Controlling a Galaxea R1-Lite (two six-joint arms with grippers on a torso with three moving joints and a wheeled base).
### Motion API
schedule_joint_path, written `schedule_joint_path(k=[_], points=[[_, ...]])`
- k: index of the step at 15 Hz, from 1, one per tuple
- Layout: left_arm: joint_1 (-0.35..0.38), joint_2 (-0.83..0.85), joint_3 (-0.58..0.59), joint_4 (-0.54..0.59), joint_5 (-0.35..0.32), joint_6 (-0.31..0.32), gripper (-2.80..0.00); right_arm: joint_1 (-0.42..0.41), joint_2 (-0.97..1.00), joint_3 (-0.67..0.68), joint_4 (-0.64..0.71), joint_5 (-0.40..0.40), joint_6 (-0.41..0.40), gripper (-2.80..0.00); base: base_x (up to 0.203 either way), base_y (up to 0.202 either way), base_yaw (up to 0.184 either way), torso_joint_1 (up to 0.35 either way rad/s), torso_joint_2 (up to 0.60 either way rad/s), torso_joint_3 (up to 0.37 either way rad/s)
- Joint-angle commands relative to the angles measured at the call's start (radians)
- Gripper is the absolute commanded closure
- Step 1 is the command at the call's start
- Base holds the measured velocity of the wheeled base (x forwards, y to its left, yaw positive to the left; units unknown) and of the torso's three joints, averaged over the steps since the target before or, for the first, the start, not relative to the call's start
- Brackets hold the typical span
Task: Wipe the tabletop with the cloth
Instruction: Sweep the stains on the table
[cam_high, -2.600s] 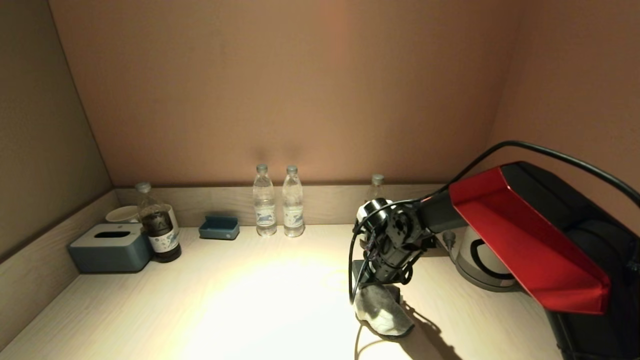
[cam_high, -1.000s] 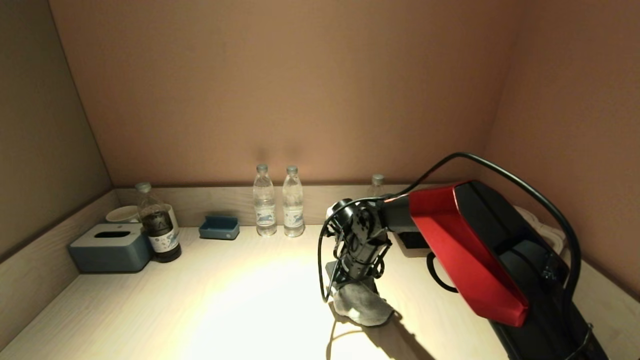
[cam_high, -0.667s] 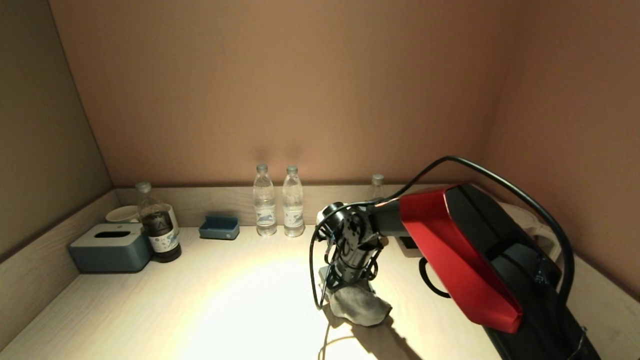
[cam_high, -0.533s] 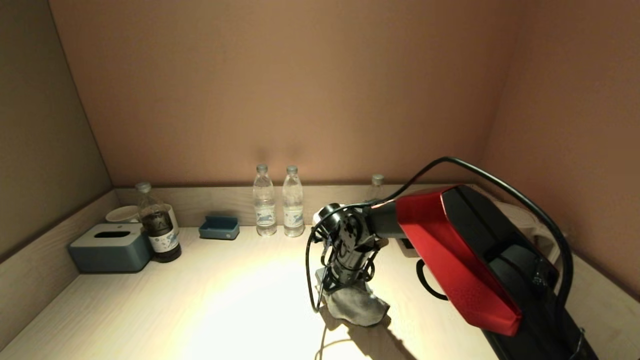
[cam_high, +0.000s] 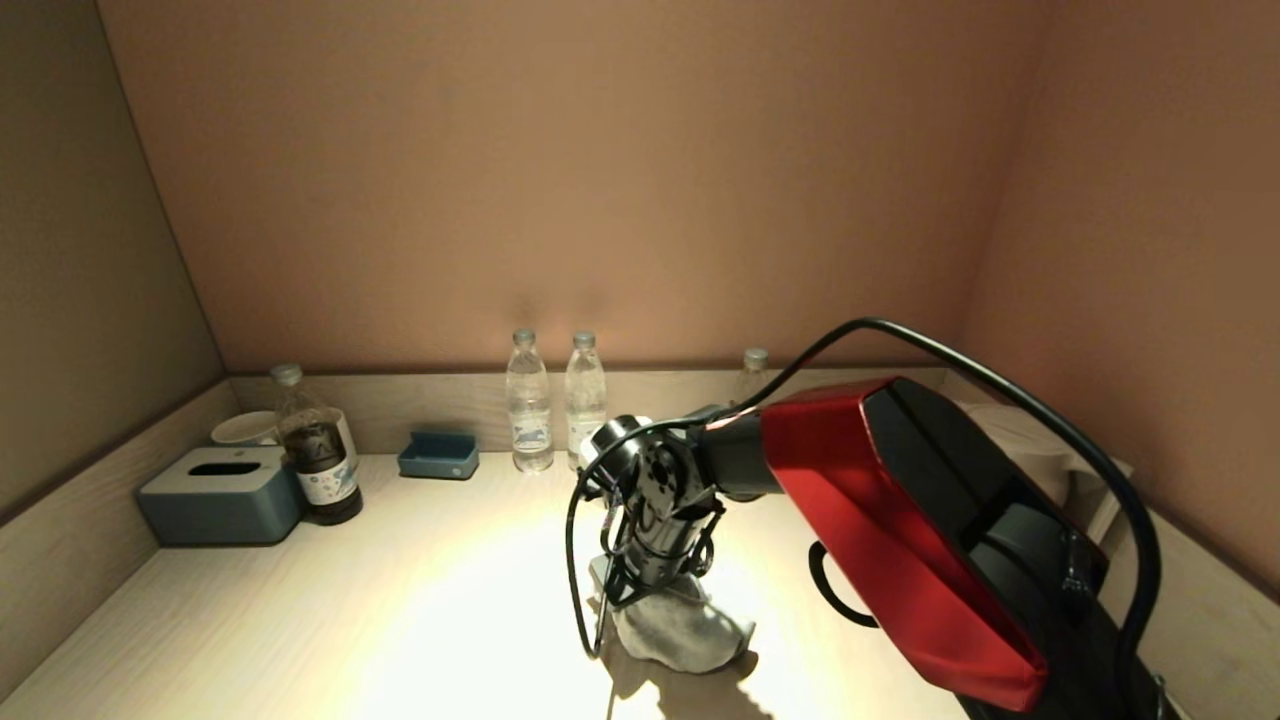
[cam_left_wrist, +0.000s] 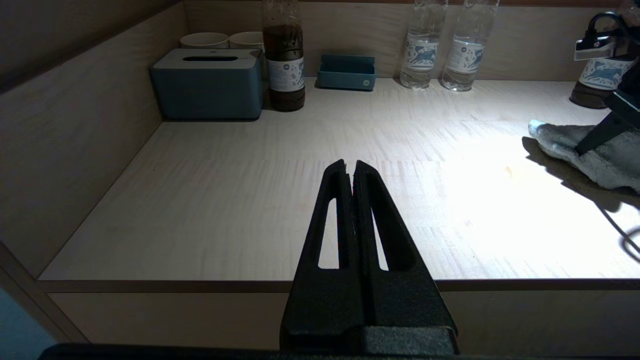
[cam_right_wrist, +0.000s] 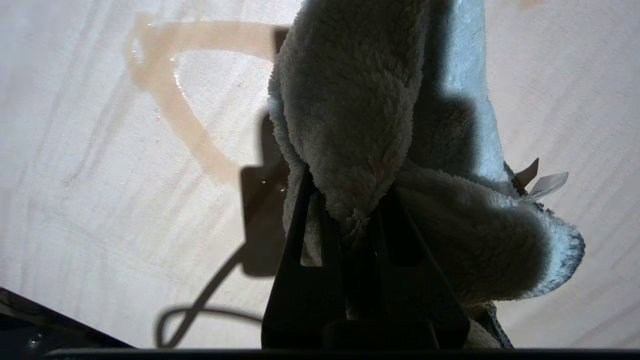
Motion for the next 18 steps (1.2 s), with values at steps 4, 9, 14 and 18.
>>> schedule_joint_path(k=[4, 9, 14, 18], points=[[0.000, 0.000, 0.000, 0.000, 0.000, -0.001, 0.00, 0.055, -0.020, 0.004, 0.006, 0.003, 0.002, 0.00, 0.000, 0.000, 0.000, 0.000, 0.00, 0.000], [0.000, 0.000, 0.000, 0.000, 0.000, -0.001, 0.00, 0.111, -0.023, 0.005, 0.002, 0.007, 0.002, 0.00, 0.000, 0.000, 0.000, 0.000, 0.00, 0.000], [0.000, 0.000, 0.000, 0.000, 0.000, -0.001, 0.00, 0.161, -0.017, 0.005, 0.000, 0.007, -0.003, 0.00, 0.000, 0.000, 0.000, 0.000, 0.00, 0.000], [0.000, 0.000, 0.000, 0.000, 0.000, -0.001, 0.00, 0.166, 0.011, 0.000, -0.018, -0.001, -0.043, 0.00, 0.000, 0.000, 0.000, 0.000, 0.00, 0.000]])
